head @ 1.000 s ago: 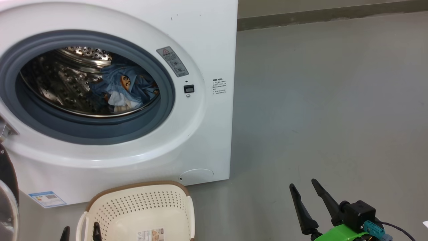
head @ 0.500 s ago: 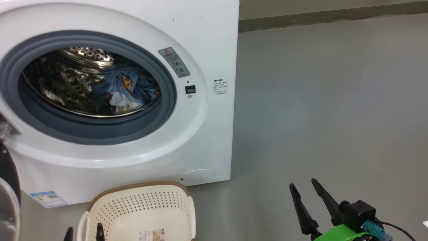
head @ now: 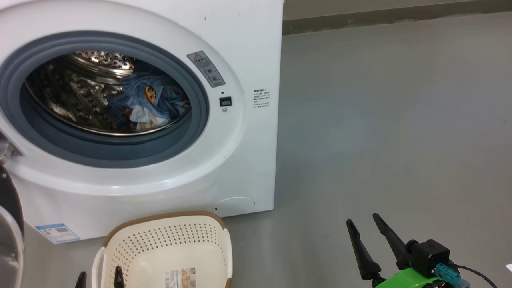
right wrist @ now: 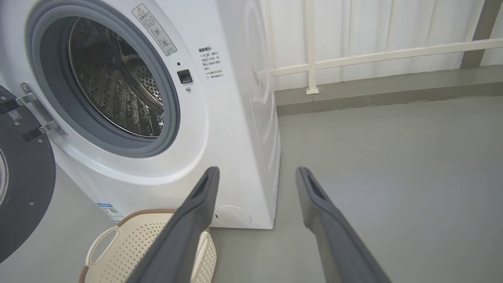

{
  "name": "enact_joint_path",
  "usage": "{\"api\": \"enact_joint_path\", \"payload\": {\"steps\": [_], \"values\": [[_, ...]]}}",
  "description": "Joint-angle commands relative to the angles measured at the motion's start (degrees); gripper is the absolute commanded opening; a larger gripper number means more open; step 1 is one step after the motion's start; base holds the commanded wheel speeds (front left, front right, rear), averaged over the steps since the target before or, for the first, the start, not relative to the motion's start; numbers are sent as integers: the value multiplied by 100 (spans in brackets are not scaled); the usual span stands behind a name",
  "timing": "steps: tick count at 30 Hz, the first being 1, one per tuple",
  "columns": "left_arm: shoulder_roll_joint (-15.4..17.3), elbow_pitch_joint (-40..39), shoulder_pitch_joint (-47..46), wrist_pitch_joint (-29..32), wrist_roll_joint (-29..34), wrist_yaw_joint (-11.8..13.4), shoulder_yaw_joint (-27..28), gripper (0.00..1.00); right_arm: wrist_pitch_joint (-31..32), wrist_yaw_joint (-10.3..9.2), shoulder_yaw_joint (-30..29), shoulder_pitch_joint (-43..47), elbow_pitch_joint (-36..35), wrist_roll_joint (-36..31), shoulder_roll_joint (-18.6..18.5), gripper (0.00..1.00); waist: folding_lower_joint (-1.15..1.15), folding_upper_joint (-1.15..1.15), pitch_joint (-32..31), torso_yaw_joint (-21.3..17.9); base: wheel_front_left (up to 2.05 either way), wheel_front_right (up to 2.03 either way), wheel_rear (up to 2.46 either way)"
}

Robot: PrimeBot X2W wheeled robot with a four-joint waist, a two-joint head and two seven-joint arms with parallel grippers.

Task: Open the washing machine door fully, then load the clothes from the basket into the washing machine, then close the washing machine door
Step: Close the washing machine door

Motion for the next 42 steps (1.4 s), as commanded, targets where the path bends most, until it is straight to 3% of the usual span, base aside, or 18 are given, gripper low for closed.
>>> {"api": "enact_joint_path", "payload": {"steps": [1, 17, 34, 42], "values": [[-5, -154, -88, -47, -9, 53, 168, 100, -28, 9, 127, -69, -125, -25, -8, 100, 0, 0, 5, -6, -139, 139, 0], [-5, -180, -155, -47, -44, 92, 194, 100, -28, 9, 51, -43, -156, -25, 1, 100, 0, 0, 5, 22, -150, 150, 0], [-5, -234, -123, -47, -21, 35, 90, 100, -28, 9, 34, -6, -202, -68, 18, 100, 0, 0, -40, 186, -8, 8, 0], [-5, -212, -123, -47, -146, 70, 109, 100, -28, 9, 16, 39, -217, -66, 24, 100, 0, 0, -67, 501, 0, 0, 0]]}}
